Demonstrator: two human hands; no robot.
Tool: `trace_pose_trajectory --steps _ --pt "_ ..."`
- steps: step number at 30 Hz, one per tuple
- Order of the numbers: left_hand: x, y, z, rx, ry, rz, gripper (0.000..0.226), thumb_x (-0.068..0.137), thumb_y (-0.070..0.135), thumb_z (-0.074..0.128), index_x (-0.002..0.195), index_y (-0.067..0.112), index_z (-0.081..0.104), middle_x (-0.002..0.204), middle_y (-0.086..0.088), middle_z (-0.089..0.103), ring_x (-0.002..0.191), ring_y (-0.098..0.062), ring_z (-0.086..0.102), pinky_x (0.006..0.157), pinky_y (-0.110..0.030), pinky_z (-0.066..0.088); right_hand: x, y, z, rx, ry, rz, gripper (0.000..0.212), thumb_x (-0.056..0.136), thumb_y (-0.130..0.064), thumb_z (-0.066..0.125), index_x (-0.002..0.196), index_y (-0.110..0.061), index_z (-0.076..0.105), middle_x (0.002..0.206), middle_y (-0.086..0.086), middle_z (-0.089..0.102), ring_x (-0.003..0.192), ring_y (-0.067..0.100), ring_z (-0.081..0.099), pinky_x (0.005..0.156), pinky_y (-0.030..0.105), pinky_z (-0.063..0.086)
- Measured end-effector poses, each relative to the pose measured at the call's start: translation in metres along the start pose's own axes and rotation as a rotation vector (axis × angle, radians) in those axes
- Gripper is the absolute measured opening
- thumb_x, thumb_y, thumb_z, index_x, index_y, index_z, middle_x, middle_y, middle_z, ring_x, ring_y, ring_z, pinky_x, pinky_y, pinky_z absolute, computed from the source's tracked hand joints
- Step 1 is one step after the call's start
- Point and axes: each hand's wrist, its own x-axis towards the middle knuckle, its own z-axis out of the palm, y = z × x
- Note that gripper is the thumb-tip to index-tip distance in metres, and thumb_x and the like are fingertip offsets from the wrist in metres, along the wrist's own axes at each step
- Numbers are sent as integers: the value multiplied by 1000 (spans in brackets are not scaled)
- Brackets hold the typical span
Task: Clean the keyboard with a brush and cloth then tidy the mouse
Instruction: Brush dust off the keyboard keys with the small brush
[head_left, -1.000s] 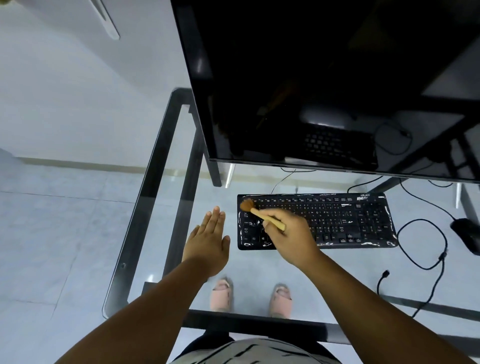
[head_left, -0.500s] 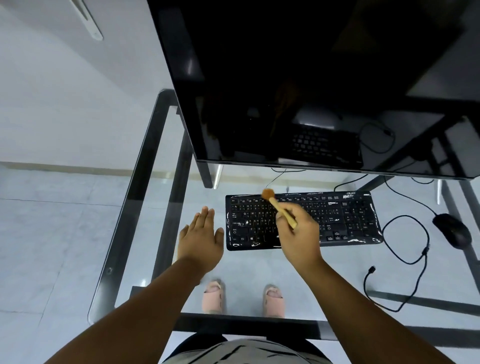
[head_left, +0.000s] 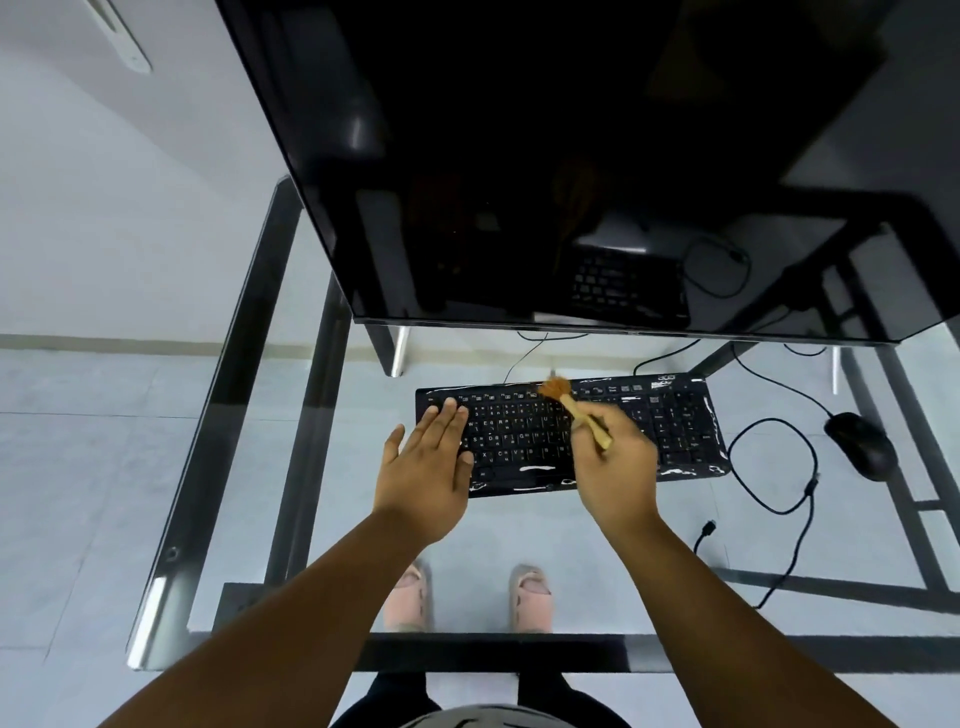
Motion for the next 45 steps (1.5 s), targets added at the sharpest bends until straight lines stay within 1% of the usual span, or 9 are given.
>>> trace_pose_trajectory --steps 4,7,11,15,22,27,35,40,45 --pt "-1 2 3 24 -10 -21 67 91 49 3 155 27 10 162 11 3 149 -8 0 119 -41 1 -7 8 -10 -31 -86 -68 23 88 -4 61 106 -15 71 70 -11 64 48 9 49 46 17 37" --pt "1 12 2 17 9 -70 65 93 47 10 154 25 14 162 9 8 149 -11 5 118 -41 3 0 17 -20 4 78 30 23 89 -5 59 108 -14 70 73 -4 66 52 12 54 49 26 42" --pt "5 27 4 38 38 -120 70 90 49 6 152 21 22 161 1 19 148 -19 13 117 -44 9 7 15 -27 16 -68 -2 23 90 -7 59 106 -18 70 71 -4 66 54 19 57 46 30 43" --pt "10 38 6 68 76 -143 69 90 49 13 149 18 30 158 -5 27 146 -29 21 115 -45 15 19 24 -39 15 120 96 22 90 -7 57 104 -18 71 69 -4 65 55 20 56 50 31 46" --pt "17 54 12 33 34 -18 74 88 52 3 154 21 16 163 4 10 149 -15 7 119 -36 4 30 46 -54 55 156 162 20 89 -16 55 100 -26 69 73 -4 68 65 24 64 63 43 55" --pt "15 59 17 44 16 5 81 82 56 -2 154 22 16 162 6 10 149 -12 6 119 -35 4 34 47 -67 49 241 194 20 91 -14 56 107 -20 68 87 -1 71 76 22 65 72 38 55" --pt "11 63 20 -44 111 -137 84 85 66 7 155 20 11 163 3 10 149 -13 4 120 -37 4 12 22 -40 401 -5 92 11 90 -1 60 94 -11 63 78 6 72 69 17 73 63 44 60" --pt "-5 56 20 -48 139 -202 103 77 84 14 155 16 7 163 0 5 150 -16 2 119 -37 3 0 -1 -5 361 -268 20 7 86 -26 63 88 -19 63 71 2 71 67 17 71 63 40 58" --pt "-17 28 13 -43 113 -237 118 68 92 20 154 13 3 163 -2 0 150 -16 -3 120 -39 -1 2 -1 2 105 14 -17 8 86 -13 64 81 -17 60 54 -3 58 44 6 47 45 24 38"
